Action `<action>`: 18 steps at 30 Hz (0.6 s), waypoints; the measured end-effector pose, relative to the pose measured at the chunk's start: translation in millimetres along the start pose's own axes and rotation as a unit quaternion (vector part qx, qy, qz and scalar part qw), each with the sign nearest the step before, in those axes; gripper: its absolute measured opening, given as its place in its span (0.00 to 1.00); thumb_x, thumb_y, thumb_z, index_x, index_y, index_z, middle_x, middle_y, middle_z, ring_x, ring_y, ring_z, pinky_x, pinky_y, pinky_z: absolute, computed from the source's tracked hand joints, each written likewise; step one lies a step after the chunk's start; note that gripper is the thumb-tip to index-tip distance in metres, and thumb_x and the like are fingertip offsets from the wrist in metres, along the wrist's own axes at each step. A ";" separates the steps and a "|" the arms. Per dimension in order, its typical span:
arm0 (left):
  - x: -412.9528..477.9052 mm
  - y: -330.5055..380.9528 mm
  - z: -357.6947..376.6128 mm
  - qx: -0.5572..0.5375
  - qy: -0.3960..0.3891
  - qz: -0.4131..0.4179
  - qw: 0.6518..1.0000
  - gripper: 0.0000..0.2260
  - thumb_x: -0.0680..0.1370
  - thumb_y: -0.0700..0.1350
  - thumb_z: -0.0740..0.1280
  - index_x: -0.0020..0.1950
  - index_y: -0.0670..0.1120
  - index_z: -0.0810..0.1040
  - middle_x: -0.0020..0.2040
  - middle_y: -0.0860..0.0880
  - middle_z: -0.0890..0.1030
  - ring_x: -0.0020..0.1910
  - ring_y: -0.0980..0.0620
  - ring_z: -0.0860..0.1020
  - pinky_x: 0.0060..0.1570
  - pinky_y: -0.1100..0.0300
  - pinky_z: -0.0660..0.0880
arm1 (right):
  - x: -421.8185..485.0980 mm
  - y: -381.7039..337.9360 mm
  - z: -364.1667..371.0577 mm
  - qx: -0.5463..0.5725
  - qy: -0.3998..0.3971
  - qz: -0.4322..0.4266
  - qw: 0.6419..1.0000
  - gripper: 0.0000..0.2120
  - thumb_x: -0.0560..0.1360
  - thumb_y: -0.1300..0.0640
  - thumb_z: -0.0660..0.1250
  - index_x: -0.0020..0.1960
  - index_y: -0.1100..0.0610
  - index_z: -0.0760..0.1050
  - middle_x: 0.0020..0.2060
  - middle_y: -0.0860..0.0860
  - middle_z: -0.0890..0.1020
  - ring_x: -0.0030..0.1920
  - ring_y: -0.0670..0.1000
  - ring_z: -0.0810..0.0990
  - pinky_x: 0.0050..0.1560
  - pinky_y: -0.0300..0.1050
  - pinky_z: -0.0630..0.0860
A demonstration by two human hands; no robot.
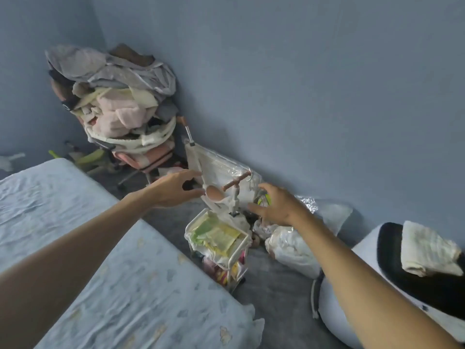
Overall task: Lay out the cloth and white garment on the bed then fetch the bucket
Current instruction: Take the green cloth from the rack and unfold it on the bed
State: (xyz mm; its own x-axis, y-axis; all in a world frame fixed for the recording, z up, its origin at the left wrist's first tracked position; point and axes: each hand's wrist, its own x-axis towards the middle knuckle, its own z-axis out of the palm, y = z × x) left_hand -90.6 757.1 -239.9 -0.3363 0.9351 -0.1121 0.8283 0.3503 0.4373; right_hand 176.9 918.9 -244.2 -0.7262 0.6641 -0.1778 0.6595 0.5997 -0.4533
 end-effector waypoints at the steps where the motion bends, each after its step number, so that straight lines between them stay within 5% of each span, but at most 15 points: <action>1: 13.6 -16.3 21.1 -0.003 -0.019 -0.010 1.000 0.35 0.76 0.69 0.67 0.79 0.53 0.69 0.75 0.49 0.76 0.70 0.46 0.77 0.71 0.46 0.74 | 15.8 8.3 23.4 0.007 -0.010 0.006 1.000 0.40 0.72 0.29 0.67 0.76 0.50 0.67 0.72 0.52 0.76 0.70 0.57 0.77 0.67 0.57 0.76; 7: 102.3 -127.7 174.2 0.003 -0.078 -0.049 0.996 0.32 0.79 0.64 0.69 0.81 0.58 0.65 0.77 0.55 0.73 0.74 0.49 0.74 0.73 0.49 0.71 | 118.2 72.5 191.9 0.066 -0.068 0.075 0.993 0.45 0.70 0.26 0.65 0.79 0.51 0.65 0.73 0.53 0.76 0.70 0.57 0.76 0.68 0.56 0.75; 11: 157.1 -194.1 277.0 -0.019 -0.101 -0.063 0.993 0.30 0.80 0.61 0.70 0.80 0.60 0.66 0.77 0.54 0.73 0.70 0.49 0.76 0.69 0.50 0.74 | 182.3 107.7 295.6 0.127 -0.053 0.114 0.984 0.38 0.76 0.37 0.71 0.79 0.55 0.64 0.74 0.54 0.73 0.74 0.56 0.70 0.67 0.50 0.70; 18: 215.5 -264.0 393.5 -0.051 -0.079 -0.067 0.993 0.27 0.81 0.55 0.71 0.80 0.58 0.69 0.78 0.51 0.71 0.75 0.48 0.71 0.75 0.46 0.69 | 248.8 134.7 423.3 0.159 -0.046 0.224 0.960 0.40 0.77 0.44 0.71 0.81 0.55 0.56 0.76 0.62 0.67 0.74 0.63 0.68 0.66 0.57 0.72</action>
State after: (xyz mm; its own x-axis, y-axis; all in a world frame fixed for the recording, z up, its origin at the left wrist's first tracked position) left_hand -205.5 887.5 -730.6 -0.3594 0.8803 -0.3097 0.7285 0.4721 0.4965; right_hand 2.7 976.0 -719.3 -0.4071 0.7723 -0.4876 0.8276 0.0860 -0.5547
